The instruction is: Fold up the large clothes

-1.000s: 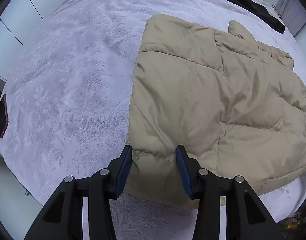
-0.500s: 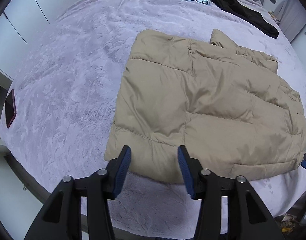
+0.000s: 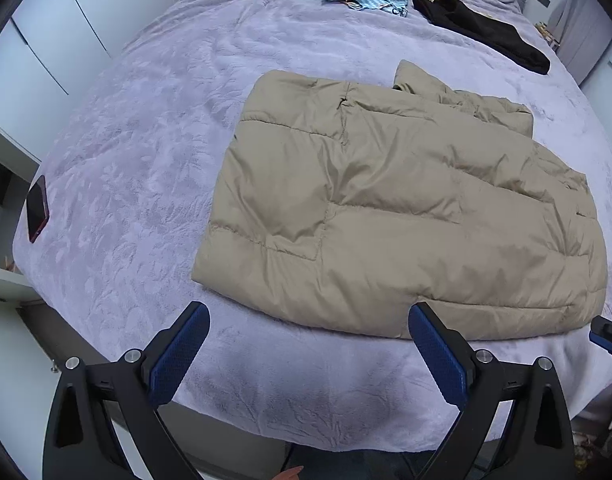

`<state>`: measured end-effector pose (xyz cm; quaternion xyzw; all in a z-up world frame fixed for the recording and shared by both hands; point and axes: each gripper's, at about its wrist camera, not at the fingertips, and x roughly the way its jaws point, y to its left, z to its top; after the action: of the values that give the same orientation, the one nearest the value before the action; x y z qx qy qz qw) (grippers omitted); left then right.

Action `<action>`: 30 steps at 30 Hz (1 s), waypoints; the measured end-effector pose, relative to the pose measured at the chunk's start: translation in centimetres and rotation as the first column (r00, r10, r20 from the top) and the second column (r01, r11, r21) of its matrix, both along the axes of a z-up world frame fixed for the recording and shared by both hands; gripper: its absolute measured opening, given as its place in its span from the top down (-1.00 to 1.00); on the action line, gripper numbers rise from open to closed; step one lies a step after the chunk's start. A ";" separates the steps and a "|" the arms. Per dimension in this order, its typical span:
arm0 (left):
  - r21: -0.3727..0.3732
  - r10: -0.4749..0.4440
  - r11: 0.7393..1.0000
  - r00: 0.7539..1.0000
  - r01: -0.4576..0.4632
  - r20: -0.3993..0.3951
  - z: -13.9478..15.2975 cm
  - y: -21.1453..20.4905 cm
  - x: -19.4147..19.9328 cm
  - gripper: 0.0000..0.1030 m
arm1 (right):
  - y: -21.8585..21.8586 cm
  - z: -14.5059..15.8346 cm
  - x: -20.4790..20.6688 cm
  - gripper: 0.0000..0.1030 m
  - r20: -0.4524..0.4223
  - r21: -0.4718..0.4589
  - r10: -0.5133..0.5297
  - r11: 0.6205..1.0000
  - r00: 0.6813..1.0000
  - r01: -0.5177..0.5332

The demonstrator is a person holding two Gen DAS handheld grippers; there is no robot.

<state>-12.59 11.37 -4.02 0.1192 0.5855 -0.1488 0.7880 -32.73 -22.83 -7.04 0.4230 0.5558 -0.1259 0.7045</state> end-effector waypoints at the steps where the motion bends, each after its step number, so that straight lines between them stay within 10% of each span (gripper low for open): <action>1: -0.006 -0.006 1.000 1.000 0.006 -0.008 -0.1 -0.1 0.0 -0.94 | 0.3 0.2 0.0 -0.23 0.001 -0.005 0.002 1.000 1.000 -0.002; 11: 0.038 -0.082 0.996 0.994 0.079 0.074 0.8 1.2 5.3 -0.94 | 3.8 1.8 4.7 -0.37 0.027 -0.083 0.009 0.997 1.000 -0.006; 30: -0.051 -0.163 0.986 0.982 0.159 -0.099 -3.5 3.9 14.0 -0.94 | 10.3 2.7 13.0 -0.60 -0.070 -0.166 -0.002 0.986 0.998 -0.010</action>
<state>1.39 15.30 -7.48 0.1415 0.6102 -0.2305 0.7447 -19.72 -12.56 -4.31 0.3569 0.5687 -0.1852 0.7176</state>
